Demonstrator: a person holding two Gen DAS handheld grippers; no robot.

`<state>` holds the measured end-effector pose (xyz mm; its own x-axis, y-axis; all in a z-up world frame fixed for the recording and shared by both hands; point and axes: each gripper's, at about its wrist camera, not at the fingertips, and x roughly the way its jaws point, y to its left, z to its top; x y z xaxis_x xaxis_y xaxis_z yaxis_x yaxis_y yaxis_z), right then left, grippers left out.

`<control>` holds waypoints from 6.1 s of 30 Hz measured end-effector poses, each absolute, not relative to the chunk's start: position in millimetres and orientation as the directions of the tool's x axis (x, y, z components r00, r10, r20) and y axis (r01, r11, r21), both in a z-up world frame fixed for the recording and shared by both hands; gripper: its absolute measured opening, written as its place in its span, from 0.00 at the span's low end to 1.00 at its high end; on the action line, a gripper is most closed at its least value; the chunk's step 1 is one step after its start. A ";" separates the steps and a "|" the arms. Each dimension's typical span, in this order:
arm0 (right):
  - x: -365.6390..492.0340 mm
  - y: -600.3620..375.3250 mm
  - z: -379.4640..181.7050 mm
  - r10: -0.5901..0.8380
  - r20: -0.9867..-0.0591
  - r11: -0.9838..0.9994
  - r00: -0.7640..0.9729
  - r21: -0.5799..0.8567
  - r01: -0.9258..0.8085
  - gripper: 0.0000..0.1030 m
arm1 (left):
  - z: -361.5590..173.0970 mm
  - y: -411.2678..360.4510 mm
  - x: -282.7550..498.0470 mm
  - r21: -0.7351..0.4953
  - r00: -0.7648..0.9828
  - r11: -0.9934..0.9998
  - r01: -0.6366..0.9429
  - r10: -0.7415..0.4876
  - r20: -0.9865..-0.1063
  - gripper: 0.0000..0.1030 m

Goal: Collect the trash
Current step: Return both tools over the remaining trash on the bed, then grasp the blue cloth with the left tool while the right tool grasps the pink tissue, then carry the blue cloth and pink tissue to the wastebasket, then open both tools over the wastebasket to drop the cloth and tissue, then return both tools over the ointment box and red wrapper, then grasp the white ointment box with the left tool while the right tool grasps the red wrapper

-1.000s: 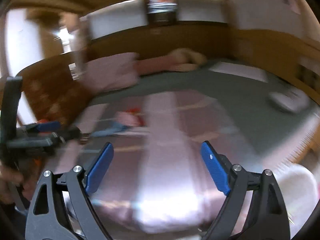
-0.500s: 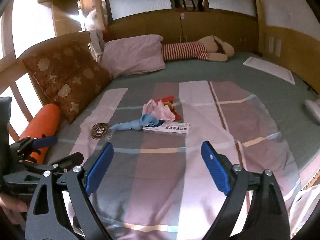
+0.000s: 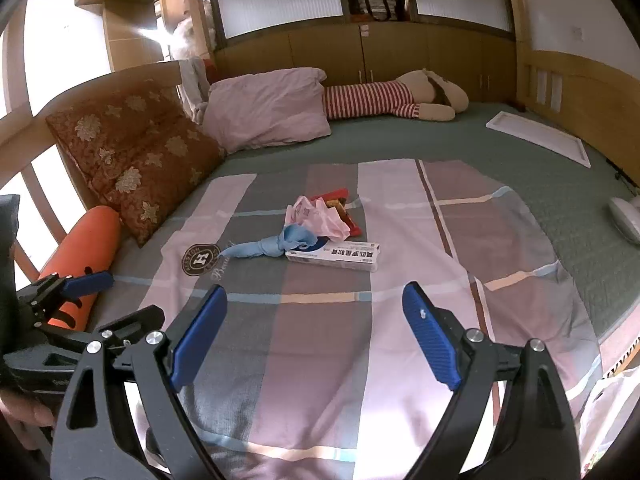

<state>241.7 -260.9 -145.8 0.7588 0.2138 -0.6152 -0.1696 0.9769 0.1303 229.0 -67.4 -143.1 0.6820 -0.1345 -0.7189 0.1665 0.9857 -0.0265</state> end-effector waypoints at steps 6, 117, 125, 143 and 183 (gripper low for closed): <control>280.8 -247.4 -150.0 0.256 -0.625 0.965 0.737 0.117 -0.235 0.85 | -142.9 -64.6 231.9 -0.037 0.682 0.988 0.153 -0.133 -0.719 0.97; -76.0 -604.7 -87.9 -0.344 -0.401 0.791 0.849 0.364 0.492 0.73 | -110.7 -448.1 117.9 -0.172 0.242 0.504 0.846 -0.651 -0.719 0.69; -32.2 -557.6 -88.8 -0.269 -0.427 0.886 0.863 0.242 0.396 0.78 | -97.7 -386.6 152.9 -0.149 0.412 0.659 0.737 -0.613 -0.675 0.91; 178.1 -289.3 -116.4 0.217 -0.478 0.976 0.851 0.104 -0.190 0.80 | -132.9 -42.5 214.9 0.007 0.746 0.998 0.058 -0.039 -0.665 0.96; 541.3 -270.6 -270.1 0.243 -0.860 0.959 0.449 0.282 0.021 0.64 | -138.2 -22.4 222.0 -0.065 0.720 0.990 0.122 -0.133 -0.681 0.97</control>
<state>541.3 -270.6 -270.1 0.4494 0.2432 -0.8596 0.0214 0.9590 0.2825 222.0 -22.4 -138.2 0.7201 -0.1330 -0.6810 0.1215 0.9905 -0.0649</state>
